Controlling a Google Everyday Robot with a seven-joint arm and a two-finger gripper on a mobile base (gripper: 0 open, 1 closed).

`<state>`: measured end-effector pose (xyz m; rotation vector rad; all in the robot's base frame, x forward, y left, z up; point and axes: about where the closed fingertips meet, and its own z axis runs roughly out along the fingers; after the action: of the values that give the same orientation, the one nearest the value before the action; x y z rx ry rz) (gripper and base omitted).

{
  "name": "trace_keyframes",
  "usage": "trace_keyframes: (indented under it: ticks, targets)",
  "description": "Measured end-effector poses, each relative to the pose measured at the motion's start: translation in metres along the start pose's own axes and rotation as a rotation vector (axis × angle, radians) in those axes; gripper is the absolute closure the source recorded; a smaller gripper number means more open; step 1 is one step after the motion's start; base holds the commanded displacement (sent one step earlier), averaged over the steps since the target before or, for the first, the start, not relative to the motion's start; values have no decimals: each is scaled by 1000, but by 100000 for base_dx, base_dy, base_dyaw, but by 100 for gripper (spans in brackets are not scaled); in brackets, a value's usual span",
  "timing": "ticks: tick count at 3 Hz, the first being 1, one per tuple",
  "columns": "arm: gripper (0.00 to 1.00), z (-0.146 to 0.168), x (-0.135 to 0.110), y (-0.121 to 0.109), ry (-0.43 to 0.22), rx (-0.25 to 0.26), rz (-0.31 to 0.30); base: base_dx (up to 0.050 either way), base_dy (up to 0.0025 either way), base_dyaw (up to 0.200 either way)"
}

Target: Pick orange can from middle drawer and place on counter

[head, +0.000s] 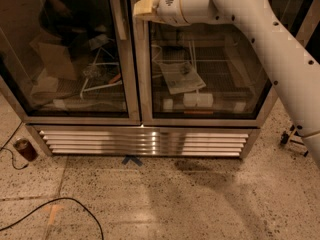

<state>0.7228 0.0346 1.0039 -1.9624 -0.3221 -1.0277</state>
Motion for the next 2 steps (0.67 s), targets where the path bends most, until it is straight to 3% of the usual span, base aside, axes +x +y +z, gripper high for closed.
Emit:
trace_keyframes:
  ticks: [2]
  targets:
    - [100, -10, -8, -21, -19, 35, 11, 0, 0, 0]
